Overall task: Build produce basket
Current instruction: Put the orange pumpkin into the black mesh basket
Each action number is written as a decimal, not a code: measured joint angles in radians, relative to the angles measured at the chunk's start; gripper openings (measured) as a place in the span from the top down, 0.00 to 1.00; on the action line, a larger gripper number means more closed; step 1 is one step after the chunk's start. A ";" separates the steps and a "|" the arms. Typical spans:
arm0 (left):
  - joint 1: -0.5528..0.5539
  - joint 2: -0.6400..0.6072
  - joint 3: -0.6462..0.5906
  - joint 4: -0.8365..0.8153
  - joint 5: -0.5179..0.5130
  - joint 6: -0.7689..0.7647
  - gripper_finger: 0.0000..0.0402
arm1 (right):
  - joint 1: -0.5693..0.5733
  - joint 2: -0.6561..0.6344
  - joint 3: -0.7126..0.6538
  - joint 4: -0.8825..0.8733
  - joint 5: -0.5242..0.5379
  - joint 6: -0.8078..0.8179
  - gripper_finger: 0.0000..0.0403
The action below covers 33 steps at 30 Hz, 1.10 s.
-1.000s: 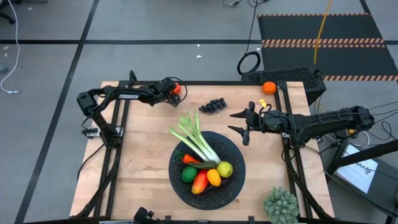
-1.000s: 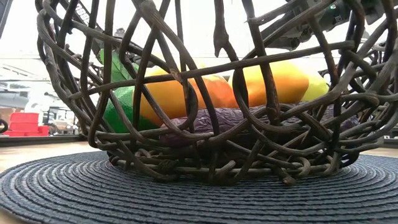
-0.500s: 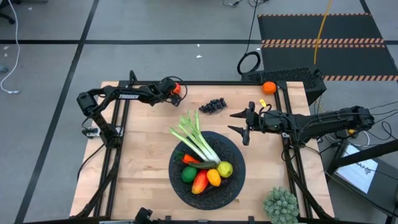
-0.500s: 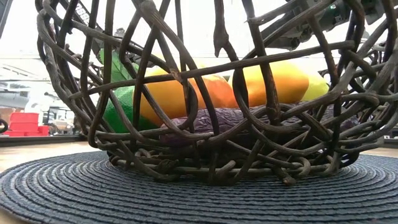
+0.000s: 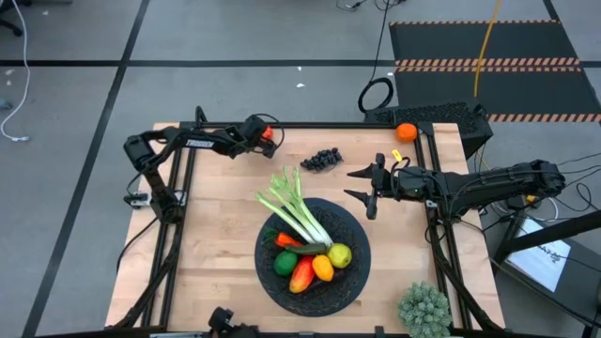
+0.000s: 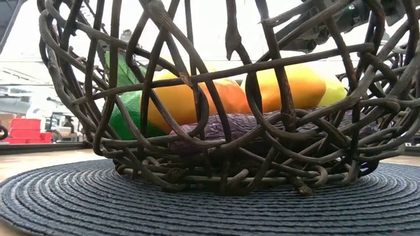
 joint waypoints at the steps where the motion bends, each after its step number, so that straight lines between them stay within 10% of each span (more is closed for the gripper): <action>1: 0.002 0.007 -0.001 0.013 -0.001 0.000 0.04 | 0.000 0.000 0.000 0.000 0.000 0.000 0.44; 33: -0.014 -0.033 0.000 0.076 0.006 0.052 0.26 | 0.000 0.000 0.000 -0.001 0.000 -0.008 0.44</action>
